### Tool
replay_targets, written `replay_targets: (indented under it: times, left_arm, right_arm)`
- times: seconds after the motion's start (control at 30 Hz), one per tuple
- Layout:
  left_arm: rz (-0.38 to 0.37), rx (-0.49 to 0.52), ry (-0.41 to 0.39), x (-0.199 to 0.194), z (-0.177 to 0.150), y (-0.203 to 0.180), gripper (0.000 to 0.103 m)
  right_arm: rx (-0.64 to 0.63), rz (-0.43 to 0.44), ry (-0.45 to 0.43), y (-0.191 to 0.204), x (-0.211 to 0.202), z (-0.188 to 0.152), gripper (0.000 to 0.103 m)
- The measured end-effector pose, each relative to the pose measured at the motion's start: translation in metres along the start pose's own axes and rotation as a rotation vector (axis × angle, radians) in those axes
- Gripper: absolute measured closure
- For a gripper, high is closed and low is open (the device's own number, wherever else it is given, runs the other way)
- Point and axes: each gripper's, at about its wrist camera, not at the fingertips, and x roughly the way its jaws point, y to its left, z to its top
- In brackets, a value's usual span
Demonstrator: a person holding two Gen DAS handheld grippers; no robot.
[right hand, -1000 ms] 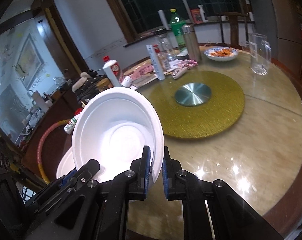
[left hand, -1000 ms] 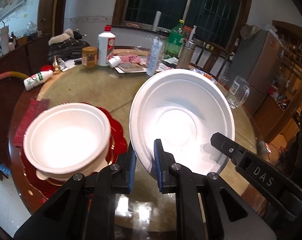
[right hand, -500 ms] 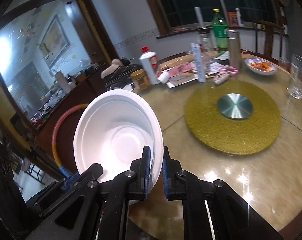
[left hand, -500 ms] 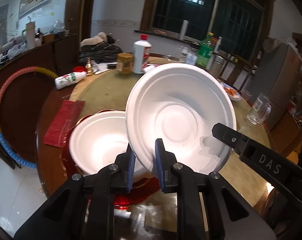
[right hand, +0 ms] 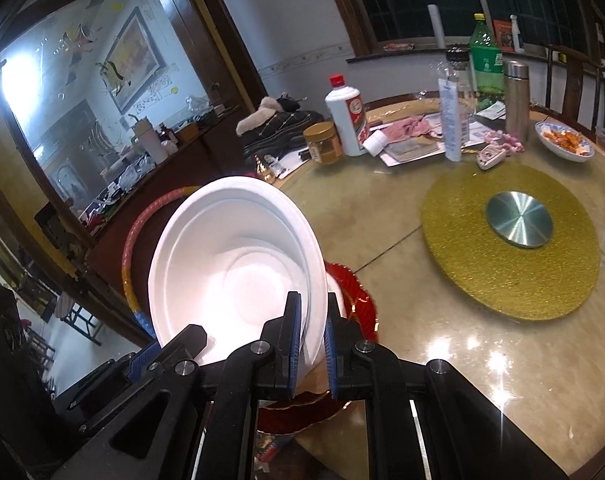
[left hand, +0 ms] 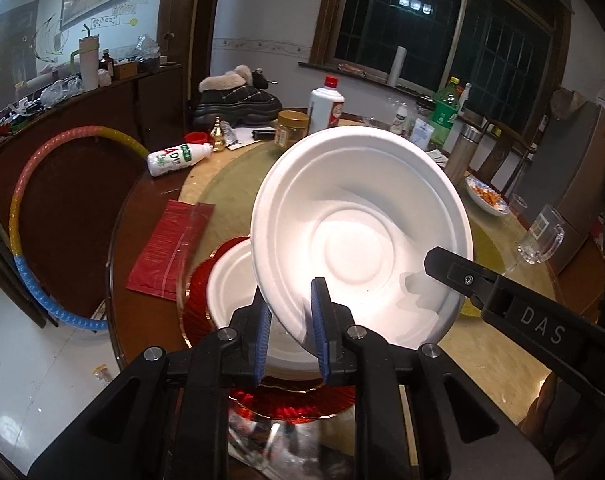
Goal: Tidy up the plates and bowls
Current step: 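Lower the small white bowl into the stacked white foam bowl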
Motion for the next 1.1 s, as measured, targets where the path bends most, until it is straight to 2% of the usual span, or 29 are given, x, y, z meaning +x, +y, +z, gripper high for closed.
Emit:
replay_targets:
  times: [0.53, 0.7, 0.83, 1.1]
  left_arm:
    - [0.028, -0.019, 0.075, 0.022, -0.004, 0.015, 0.085]
    - [0.045, 0.022, 0.039, 0.010, 0.022, 0.011, 0.085]
    - [0.046, 0.033, 0.061, 0.015, 0.039, 0.014, 0.084]
    - [0.020, -0.017, 0.177, 0.041, 0.000, 0.031, 0.084]
  right_arm:
    - [0.012, 0.001, 0.072, 0.007, 0.031, -0.002, 0.092]
    - [-0.007, -0.003, 0.039, 0.019, 0.022, 0.018, 0.092]
    - [-0.002, 0.002, 0.043, 0.023, 0.026, 0.032, 0.092]
    - [0.012, 0.006, 0.137, 0.014, 0.053, 0.000, 0.092]
